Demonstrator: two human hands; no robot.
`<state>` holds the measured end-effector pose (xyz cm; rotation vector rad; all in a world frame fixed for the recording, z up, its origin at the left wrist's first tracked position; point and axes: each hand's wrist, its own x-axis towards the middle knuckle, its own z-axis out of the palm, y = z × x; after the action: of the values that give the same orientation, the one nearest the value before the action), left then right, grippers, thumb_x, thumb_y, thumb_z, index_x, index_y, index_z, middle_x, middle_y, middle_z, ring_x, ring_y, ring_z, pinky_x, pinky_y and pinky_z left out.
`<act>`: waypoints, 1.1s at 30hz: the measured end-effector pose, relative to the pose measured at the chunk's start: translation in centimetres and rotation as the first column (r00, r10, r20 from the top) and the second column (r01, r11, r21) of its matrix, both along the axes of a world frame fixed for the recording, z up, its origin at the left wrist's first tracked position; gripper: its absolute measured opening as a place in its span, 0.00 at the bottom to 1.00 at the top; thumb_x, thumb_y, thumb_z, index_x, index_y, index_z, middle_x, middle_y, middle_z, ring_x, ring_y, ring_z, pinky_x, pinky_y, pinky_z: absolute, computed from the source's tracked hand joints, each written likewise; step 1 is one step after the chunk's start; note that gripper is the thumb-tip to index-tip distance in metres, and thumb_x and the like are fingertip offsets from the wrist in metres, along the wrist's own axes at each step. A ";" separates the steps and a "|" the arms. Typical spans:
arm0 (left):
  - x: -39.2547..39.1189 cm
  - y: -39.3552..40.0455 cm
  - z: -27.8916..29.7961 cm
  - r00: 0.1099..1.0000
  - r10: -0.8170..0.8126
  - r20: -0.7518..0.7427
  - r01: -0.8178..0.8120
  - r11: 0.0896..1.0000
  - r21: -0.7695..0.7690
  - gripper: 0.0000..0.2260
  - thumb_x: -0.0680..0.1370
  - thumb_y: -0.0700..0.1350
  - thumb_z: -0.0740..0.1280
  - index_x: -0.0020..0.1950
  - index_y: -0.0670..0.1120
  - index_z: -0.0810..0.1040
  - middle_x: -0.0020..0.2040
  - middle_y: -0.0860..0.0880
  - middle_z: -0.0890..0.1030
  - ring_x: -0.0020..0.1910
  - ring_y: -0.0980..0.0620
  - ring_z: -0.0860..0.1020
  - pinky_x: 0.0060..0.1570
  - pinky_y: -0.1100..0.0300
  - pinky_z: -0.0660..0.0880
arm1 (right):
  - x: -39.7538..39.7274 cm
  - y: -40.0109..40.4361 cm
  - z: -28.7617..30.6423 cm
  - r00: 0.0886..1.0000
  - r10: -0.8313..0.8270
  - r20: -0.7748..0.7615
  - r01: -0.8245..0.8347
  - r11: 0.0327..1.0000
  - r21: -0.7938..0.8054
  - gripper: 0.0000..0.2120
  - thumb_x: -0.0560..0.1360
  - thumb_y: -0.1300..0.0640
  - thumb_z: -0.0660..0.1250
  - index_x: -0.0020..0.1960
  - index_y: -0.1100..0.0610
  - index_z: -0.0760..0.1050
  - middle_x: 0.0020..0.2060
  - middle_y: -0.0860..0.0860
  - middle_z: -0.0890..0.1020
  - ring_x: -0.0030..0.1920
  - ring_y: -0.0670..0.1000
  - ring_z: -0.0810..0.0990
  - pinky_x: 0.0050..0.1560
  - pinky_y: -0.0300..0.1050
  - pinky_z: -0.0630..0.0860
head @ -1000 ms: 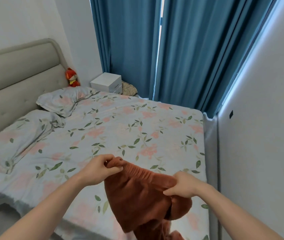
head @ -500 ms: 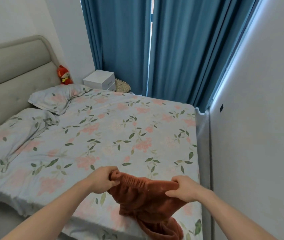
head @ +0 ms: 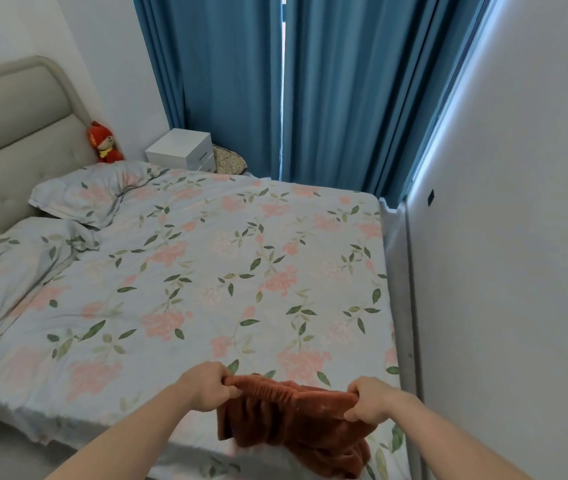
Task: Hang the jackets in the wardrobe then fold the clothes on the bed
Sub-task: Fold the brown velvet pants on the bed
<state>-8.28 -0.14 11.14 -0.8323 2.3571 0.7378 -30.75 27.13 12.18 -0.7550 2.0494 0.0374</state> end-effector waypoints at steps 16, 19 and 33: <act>-22.2 -24.6 28.6 0.579 0.198 -0.791 -0.330 0.944 -0.006 0.04 0.79 0.44 0.69 0.46 0.47 0.83 0.38 0.49 0.80 0.41 0.48 0.78 0.42 0.60 0.71 | -18.5 -25.2 29.2 0.656 -0.593 -0.467 0.021 0.633 -0.774 0.09 0.76 0.63 0.67 0.43 0.50 0.80 0.44 0.52 0.83 0.52 0.58 0.81 0.48 0.42 0.71; -24.7 -27.1 37.4 0.364 0.126 -0.923 -0.378 0.926 -0.023 0.04 0.77 0.45 0.69 0.46 0.48 0.83 0.40 0.50 0.82 0.44 0.48 0.80 0.43 0.60 0.70 | -19.5 -27.8 39.2 0.534 -0.712 -0.455 -0.128 0.464 -0.876 0.17 0.74 0.66 0.62 0.53 0.51 0.84 0.51 0.54 0.86 0.57 0.58 0.80 0.55 0.46 0.76; -22.5 -29.9 44.7 0.243 -0.237 -0.940 -0.310 0.900 -0.307 0.01 0.76 0.46 0.71 0.46 0.50 0.80 0.44 0.53 0.81 0.45 0.51 0.78 0.44 0.60 0.69 | -18.8 -29.4 43.3 0.497 -0.701 -0.511 -0.366 0.364 -0.856 0.19 0.73 0.68 0.60 0.56 0.54 0.83 0.55 0.56 0.81 0.58 0.56 0.77 0.59 0.41 0.70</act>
<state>-30.83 -30.09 55.81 -0.6349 3.8318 0.9099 -49.53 -2.32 55.46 -1.3194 3.1494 -1.3571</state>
